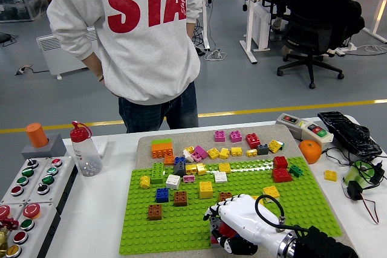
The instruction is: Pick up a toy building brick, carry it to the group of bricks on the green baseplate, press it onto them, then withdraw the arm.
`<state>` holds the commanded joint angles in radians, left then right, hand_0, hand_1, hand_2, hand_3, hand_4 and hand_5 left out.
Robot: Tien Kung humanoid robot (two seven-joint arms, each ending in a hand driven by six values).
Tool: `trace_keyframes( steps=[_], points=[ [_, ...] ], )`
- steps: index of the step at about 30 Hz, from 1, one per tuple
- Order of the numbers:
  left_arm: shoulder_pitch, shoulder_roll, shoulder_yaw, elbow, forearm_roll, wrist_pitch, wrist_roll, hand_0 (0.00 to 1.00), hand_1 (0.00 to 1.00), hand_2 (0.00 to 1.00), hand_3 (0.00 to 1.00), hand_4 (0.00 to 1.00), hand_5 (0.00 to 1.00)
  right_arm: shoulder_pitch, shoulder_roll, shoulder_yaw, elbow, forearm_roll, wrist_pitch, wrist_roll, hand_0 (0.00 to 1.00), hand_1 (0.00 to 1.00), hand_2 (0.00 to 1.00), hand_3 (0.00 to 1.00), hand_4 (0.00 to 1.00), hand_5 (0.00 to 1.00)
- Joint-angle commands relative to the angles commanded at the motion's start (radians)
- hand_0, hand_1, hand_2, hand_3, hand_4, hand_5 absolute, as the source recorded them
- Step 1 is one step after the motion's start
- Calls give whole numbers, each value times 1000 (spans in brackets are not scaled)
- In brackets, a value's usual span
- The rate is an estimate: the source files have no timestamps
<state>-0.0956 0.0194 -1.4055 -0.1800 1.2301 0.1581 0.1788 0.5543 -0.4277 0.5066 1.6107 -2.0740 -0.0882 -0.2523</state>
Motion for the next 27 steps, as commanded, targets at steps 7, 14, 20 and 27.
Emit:
trace_keyframes(
  steps=[7, 14, 20, 27],
  points=[
    [2, 0, 1, 0, 0, 0, 0, 658, 680, 707, 577, 300, 998, -1, 1, 0, -1, -2, -1, 4, 602, 685, 646, 701, 501, 145],
    [1, 1, 1, 0, -3, -1, -1, 658, 680, 707, 577, 301, 998, 0, 4, 3, -10, -4, -6, 10, 604, 687, 655, 705, 502, 148],
    [-1, 2, 2, 0, -6, 0, -1, 658, 680, 707, 578, 302, 998, -3, 4, 20, -15, -7, -37, 26, 611, 703, 695, 741, 506, 150],
    [-3, 2, 1, 0, -6, -1, -1, 658, 680, 706, 578, 302, 998, -17, 0, 69, -8, 24, -113, 78, 677, 742, 768, 800, 516, 139]
  ],
)
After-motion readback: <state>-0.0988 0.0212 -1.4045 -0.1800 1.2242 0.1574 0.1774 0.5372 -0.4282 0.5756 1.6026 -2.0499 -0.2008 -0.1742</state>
